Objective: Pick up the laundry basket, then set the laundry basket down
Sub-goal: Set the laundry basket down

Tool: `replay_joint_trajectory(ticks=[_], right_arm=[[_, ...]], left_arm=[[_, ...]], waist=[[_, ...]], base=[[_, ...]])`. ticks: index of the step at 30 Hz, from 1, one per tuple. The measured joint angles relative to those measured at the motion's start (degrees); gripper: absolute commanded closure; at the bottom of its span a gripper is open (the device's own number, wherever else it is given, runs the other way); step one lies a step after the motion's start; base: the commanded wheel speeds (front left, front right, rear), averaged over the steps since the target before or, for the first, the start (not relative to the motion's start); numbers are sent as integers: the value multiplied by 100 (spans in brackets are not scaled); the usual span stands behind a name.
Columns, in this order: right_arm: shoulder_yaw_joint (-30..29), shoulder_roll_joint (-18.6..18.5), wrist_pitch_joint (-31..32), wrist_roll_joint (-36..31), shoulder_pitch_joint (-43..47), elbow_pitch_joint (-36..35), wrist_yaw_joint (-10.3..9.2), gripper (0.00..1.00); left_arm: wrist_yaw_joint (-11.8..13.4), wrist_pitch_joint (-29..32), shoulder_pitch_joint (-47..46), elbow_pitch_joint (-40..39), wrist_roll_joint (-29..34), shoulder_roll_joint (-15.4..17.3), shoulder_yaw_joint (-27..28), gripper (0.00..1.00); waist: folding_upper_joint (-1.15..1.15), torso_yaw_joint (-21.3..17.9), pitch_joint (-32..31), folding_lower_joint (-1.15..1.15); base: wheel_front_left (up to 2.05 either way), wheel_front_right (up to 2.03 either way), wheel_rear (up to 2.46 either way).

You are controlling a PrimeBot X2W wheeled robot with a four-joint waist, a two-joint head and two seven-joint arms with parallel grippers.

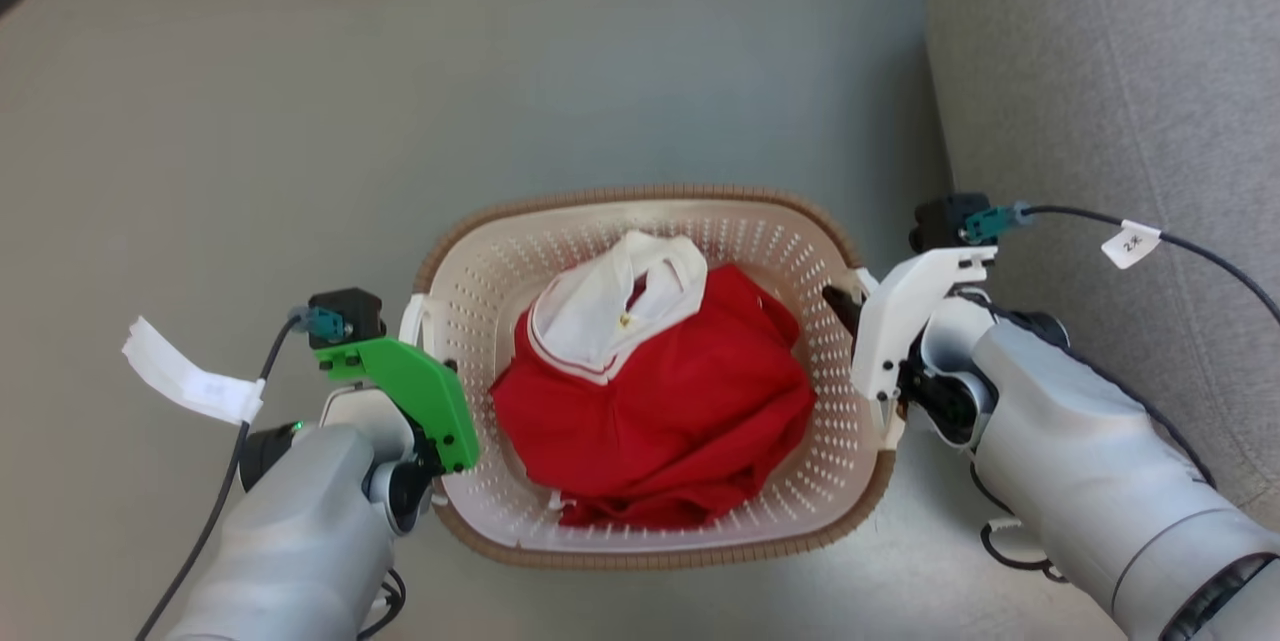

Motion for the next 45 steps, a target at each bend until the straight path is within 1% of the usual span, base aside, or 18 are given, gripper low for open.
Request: replay_joint_trajectory(ticks=[7,12,24,40,45], right_arm=[[63,-71,-203,2,-168,-121,0,100],[107,-104,-387,52,-291,-177,0,100],[196,-209,-748,62,-561,-236,0,100],[335,-296,-1140,103,-1030,-296,0,100],[358,-304,-1160,163,-1157,-294,0,100]], left_arm=[[5,-219,-201,3,15,2,7,100],[53,-389,-357,10,51,3,18,100],[53,-625,-662,-34,45,1,43,100],[75,-850,-1135,-29,-11,8,42,100],[103,-876,-1263,-21,-12,11,34,100]], waist=[[0,-8,451,0],[0,-27,809,0],[0,-27,1466,1],[0,17,2246,1],[0,21,2468,1]], base=[[0,0,0],[0,0,0],[0,0,0],[0,0,0],[0,0,0]])
